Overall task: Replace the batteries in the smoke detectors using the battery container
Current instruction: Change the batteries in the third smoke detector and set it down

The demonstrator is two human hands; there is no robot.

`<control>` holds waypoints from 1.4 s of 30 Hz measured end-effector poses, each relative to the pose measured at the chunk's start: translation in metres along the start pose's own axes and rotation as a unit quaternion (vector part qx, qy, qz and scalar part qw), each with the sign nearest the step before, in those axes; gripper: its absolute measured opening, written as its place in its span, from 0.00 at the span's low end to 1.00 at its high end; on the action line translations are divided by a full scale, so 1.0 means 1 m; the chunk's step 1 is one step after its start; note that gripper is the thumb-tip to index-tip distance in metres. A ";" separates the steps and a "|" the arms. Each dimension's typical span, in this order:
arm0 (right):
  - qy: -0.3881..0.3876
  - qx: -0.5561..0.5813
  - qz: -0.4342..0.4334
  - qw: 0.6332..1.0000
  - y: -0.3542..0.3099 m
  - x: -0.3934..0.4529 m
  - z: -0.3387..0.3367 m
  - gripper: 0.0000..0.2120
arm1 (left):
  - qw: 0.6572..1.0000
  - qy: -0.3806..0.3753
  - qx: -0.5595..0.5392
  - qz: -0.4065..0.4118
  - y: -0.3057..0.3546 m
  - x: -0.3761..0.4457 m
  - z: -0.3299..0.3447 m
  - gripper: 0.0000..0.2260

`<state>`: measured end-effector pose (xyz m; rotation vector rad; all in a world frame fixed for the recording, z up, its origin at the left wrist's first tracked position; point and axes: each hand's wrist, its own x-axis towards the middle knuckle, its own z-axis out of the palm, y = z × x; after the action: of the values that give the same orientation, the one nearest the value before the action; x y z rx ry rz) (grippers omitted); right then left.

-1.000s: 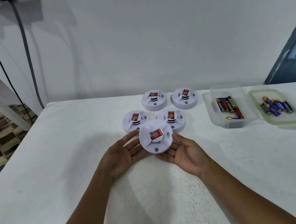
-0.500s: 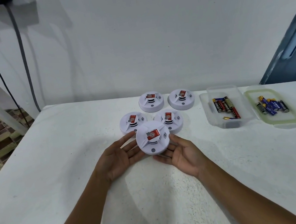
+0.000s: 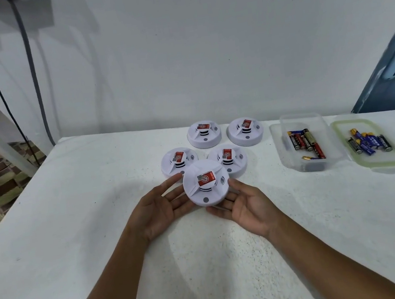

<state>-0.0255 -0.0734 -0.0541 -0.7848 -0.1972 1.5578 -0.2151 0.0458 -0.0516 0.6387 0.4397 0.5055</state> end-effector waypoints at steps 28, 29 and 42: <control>-0.007 0.005 0.002 1.000 0.000 0.000 0.001 0.22 | 0.999 0.035 -0.026 -0.025 0.000 0.000 0.004 0.18; -0.008 0.005 0.002 1.000 0.000 0.000 0.001 0.21 | 0.999 0.028 -0.021 -0.025 0.000 0.000 0.005 0.19; -0.009 0.001 0.004 1.000 0.000 0.000 0.001 0.22 | 0.997 0.064 -0.035 -0.015 -0.001 0.000 0.003 0.18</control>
<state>-0.0264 -0.0731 -0.0532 -0.7702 -0.2064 1.5725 -0.2131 0.0434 -0.0503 0.5331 0.5502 0.5326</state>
